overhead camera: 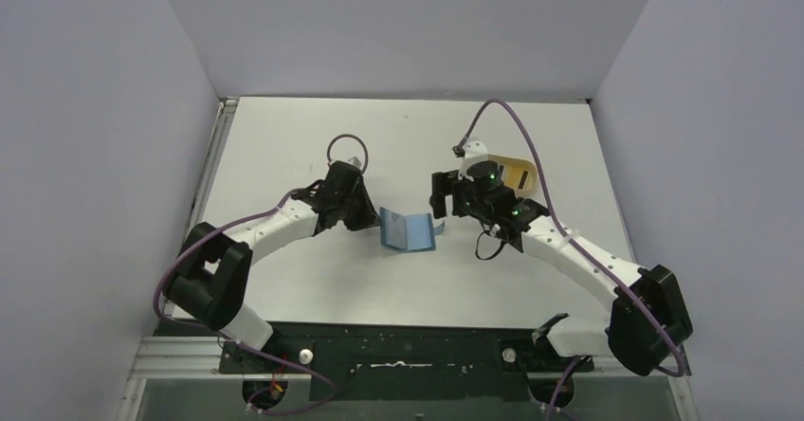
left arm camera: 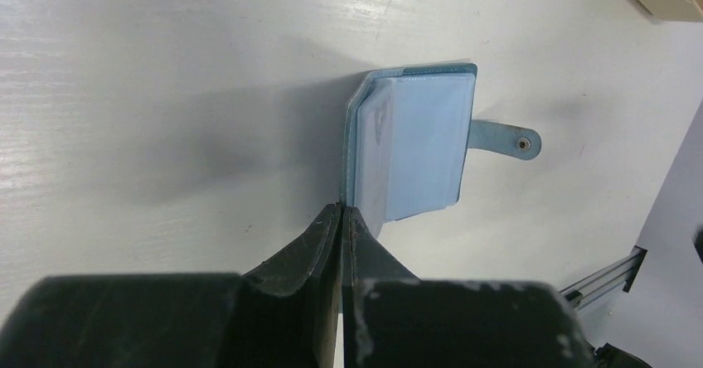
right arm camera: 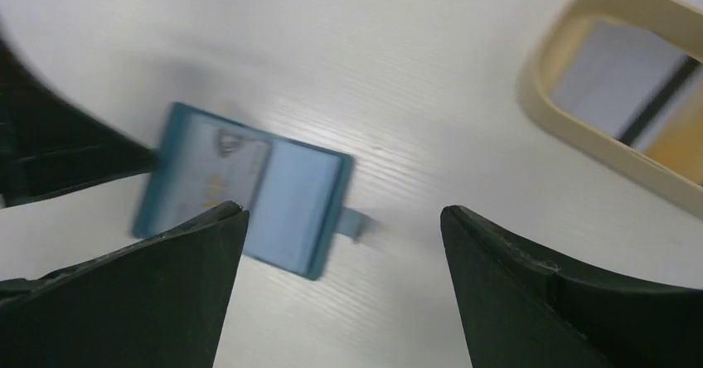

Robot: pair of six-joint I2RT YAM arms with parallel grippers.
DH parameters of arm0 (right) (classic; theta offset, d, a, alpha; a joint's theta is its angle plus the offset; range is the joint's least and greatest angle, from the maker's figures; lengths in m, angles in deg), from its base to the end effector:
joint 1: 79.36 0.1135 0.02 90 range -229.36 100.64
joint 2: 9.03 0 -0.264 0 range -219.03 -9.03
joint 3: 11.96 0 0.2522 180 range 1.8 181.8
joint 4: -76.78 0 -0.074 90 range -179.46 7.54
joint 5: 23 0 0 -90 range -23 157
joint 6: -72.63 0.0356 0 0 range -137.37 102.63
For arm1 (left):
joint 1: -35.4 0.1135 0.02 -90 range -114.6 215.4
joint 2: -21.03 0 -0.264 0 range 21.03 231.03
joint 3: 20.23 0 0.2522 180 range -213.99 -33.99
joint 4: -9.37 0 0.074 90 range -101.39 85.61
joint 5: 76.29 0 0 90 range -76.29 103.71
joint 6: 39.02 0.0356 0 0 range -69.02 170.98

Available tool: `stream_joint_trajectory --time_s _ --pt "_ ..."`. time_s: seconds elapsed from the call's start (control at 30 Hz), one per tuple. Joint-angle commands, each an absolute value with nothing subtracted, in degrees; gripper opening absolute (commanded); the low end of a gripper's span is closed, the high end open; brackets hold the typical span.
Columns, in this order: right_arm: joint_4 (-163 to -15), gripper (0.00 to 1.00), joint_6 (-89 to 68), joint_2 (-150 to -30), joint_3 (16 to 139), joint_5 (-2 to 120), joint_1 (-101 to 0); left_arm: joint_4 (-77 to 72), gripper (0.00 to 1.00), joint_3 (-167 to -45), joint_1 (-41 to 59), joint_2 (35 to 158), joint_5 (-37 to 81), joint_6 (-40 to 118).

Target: Take the credit cards out of the card holder

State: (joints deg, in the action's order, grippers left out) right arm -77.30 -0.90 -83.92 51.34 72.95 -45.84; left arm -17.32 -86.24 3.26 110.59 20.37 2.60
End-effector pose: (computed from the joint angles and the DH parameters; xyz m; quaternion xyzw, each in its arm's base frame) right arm 0.2397 0.1543 0.2511 -0.1101 0.8892 0.1444 0.4199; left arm 0.2680 -0.1733 0.1927 -0.1131 0.9322 -0.2611 0.2238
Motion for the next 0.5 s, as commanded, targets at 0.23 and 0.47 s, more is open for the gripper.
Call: stream_joint_trajectory --time_s 0.23,0.47 --pt "-115.49 0.9 21.99 -97.95 44.7 37.19 -45.78 -11.12 0.0 -82.89 2.63 112.5 17.22 3.56" --pt "-125.93 0.89 28.47 -106.54 42.52 36.18 -45.99 -8.22 0.0 -79.81 2.38 116.47 16.71 3.66"
